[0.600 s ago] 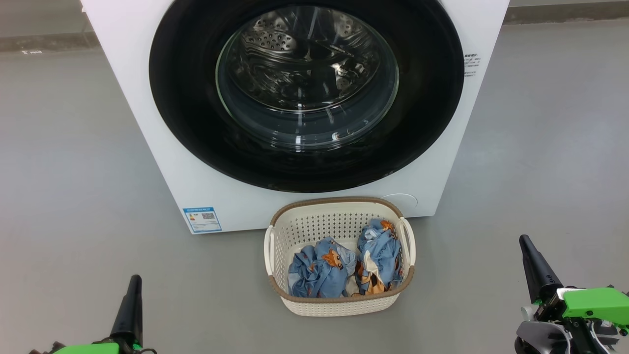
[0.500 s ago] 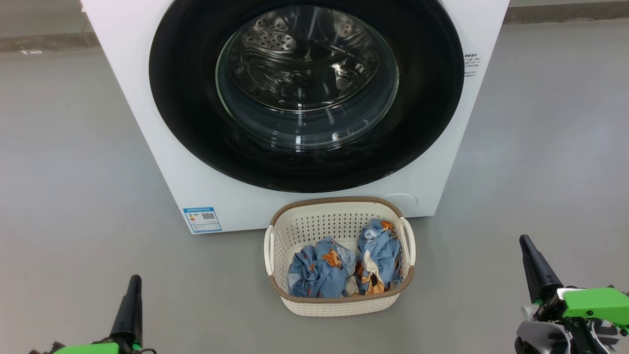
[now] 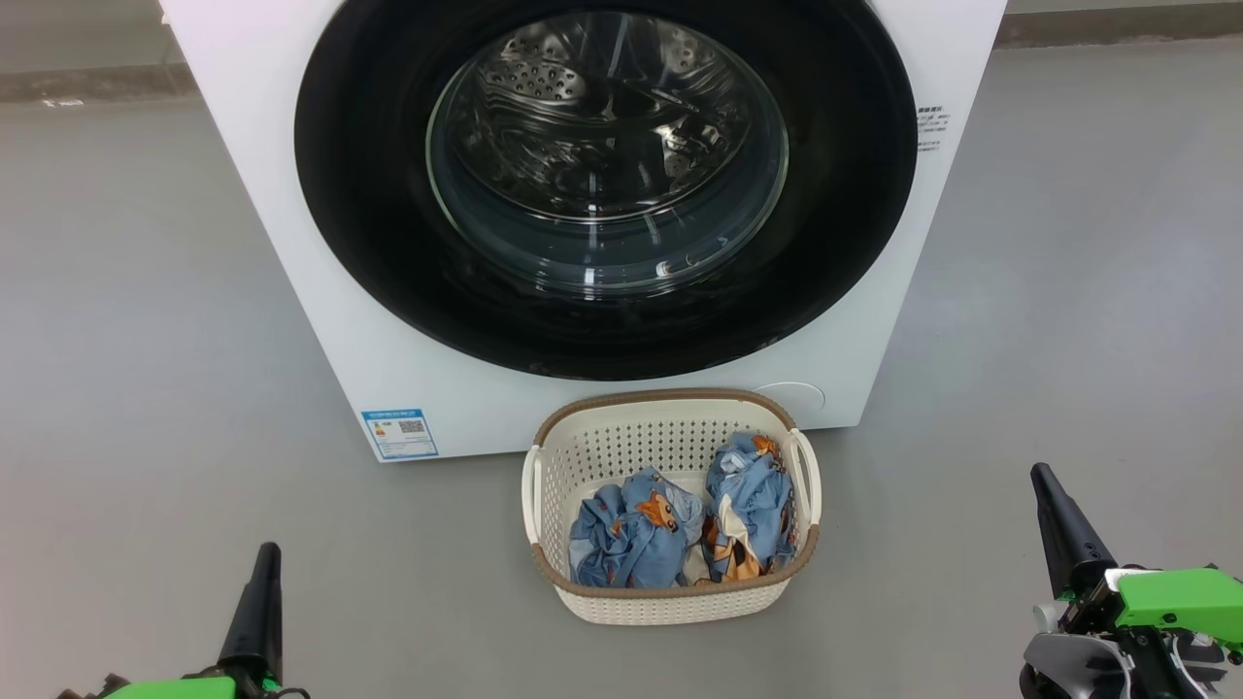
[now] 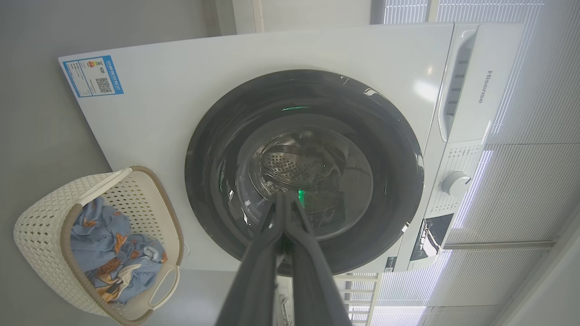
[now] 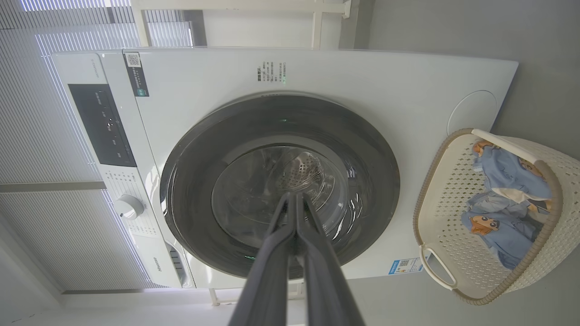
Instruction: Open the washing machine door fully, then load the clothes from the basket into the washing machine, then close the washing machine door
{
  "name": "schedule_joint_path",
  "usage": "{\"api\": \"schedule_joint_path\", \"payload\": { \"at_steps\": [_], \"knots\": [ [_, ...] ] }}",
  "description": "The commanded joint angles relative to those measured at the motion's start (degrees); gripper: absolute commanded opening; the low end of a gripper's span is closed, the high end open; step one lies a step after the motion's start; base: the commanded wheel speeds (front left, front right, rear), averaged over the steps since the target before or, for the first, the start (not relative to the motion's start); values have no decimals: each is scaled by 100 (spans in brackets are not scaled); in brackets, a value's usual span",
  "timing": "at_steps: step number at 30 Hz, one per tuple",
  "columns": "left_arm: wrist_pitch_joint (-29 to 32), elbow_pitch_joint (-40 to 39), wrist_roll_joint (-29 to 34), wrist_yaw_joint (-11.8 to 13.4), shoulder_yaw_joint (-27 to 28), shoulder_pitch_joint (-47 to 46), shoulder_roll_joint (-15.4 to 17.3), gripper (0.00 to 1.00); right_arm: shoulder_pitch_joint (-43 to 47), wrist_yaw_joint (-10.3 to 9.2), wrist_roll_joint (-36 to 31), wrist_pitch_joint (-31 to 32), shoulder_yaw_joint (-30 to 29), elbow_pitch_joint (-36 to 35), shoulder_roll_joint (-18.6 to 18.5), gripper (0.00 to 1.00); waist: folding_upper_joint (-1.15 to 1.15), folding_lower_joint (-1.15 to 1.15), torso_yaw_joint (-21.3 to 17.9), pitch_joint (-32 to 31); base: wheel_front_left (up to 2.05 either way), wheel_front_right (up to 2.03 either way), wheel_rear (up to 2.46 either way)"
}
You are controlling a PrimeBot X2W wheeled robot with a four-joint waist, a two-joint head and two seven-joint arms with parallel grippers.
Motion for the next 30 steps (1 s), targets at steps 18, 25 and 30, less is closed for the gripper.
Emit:
{"api": "schedule_joint_path", "payload": {
  "at_steps": [18,25,30],
  "knots": [
    [42,-109,118,-39,227,-267,65,0,-226,74,-121,62,95,-132,-48,0,0,0,0,0,0,0,0],
    [52,-108,128,-39,239,-268,57,0,-226,74,-129,70,85,-131,-42,0,0,0,0,0,0,0,0],
    [57,-107,134,-39,246,-268,52,0,-227,74,-134,74,80,-131,-37,0,0,0,0,0,0,0,0]
  ]
}}
